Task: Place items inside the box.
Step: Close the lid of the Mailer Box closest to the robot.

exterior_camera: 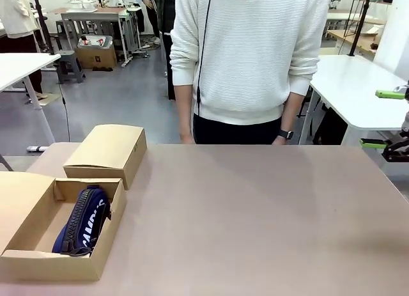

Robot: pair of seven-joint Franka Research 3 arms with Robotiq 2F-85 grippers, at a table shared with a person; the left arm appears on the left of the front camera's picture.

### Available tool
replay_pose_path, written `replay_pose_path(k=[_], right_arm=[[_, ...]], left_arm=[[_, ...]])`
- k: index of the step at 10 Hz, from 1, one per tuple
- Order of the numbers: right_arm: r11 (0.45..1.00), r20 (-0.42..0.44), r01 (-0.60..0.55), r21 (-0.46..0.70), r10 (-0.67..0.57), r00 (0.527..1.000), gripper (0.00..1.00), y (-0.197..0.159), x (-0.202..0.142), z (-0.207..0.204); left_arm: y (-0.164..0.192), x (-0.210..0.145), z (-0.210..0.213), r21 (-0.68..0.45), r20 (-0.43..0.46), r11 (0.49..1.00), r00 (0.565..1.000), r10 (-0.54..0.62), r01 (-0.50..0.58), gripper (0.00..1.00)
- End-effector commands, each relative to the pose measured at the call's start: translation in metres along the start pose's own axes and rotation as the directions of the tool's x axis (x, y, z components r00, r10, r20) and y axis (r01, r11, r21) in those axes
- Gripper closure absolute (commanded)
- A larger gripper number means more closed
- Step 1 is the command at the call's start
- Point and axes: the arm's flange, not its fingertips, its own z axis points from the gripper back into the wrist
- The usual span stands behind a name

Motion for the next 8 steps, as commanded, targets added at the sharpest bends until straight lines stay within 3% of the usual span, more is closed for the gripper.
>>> replay_pose_path(k=[1,2,3,4,6,8], right_arm=[[1.000,-0.004,0.021,0.016,-0.021,1.000,0.00,0.004,-0.002,0.001],[1.000,-0.004,0.021,0.016,-0.021,1.000,0.00,0.004,-0.002,0.001],[1.000,-0.004,0.021,0.016,-0.021,1.000,0.00,0.004,-0.002,0.001],[1.000,-0.004,0.021,0.016,-0.021,1.000,0.00,0.004,-0.002,0.001],[1.000,-0.004,0.021,0.016,-0.021,1.000,0.00,0.004,-0.002,0.001],[1.000,-0.004,0.021,0.016,-0.021,1.000,0.00,0.004,-0.002,0.001]], left_arm=[[-0.018,0.016,-0.005,-0.141,0.020,0.990,1.000,-0.019,0.022,0.00],[-0.018,0.016,-0.005,-0.141,0.020,0.990,1.000,-0.019,0.022,0.00],[-0.006,0.006,-0.005,-0.044,0.001,0.999,1.000,-0.013,0.013,0.00],[0.010,0.013,-0.017,-0.037,-0.051,0.983,0.982,-0.180,0.178,0.00],[0.032,0.014,-0.022,-0.062,-0.069,0.932,0.930,-0.360,0.356,0.00],[0.051,0.006,-0.019,0.103,-0.038,0.873,0.879,-0.475,0.476,0.00]])
